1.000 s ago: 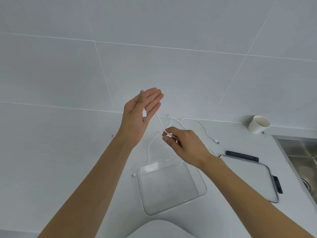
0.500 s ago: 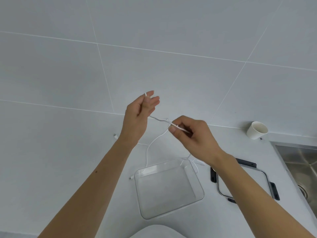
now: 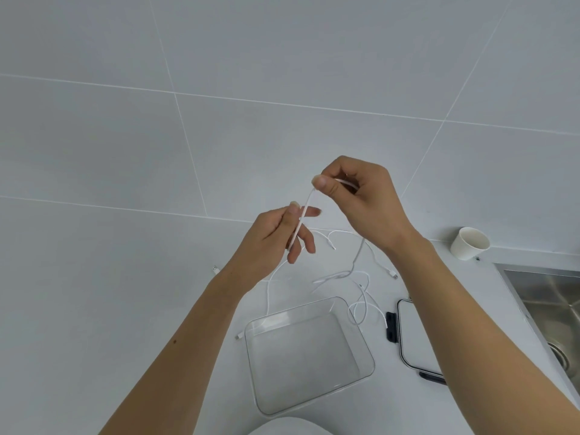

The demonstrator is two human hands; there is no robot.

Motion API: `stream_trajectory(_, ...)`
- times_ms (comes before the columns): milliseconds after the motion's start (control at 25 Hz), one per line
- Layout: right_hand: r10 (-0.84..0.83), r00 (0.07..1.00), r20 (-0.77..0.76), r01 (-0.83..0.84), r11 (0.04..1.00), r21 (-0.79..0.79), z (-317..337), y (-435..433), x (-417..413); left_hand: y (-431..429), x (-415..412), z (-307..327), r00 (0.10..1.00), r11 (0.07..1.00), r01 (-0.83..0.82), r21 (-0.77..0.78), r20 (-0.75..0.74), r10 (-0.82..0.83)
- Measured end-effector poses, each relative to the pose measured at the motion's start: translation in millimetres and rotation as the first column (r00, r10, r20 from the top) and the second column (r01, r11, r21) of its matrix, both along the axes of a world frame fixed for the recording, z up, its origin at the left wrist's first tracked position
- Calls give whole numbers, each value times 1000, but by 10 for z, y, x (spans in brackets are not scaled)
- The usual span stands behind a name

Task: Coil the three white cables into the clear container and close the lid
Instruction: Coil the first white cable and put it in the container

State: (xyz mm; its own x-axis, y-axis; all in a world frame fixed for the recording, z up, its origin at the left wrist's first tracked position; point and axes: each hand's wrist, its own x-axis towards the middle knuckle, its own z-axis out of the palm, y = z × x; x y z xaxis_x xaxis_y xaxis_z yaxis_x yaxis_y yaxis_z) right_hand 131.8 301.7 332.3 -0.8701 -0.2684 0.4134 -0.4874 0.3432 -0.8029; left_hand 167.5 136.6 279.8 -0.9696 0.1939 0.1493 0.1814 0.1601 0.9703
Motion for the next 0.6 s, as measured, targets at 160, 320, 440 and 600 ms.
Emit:
stream_trajectory(160, -13, 1000, -4, 13, 1000, 4, 27, -33, -146, 26, 68, 71, 992, 985, 102, 140, 53, -110)
stream_trajectory(320, -46, 999, 29, 46, 999, 2, -106, -49, -287, 32, 93, 108, 987, 946, 131, 298, 53, -153)
stream_trajectory(440, -53, 996, 78, 50, 998, 33, -288, -25, -344, 24, 93, 97, 987, 907, 97, 409, 79, -141)
stream_trajectory(600, -48, 988, 146, 41, 998, 54, -490, -27, -296, -18, 54, 90, 997, 867, 32, 498, 47, -64)
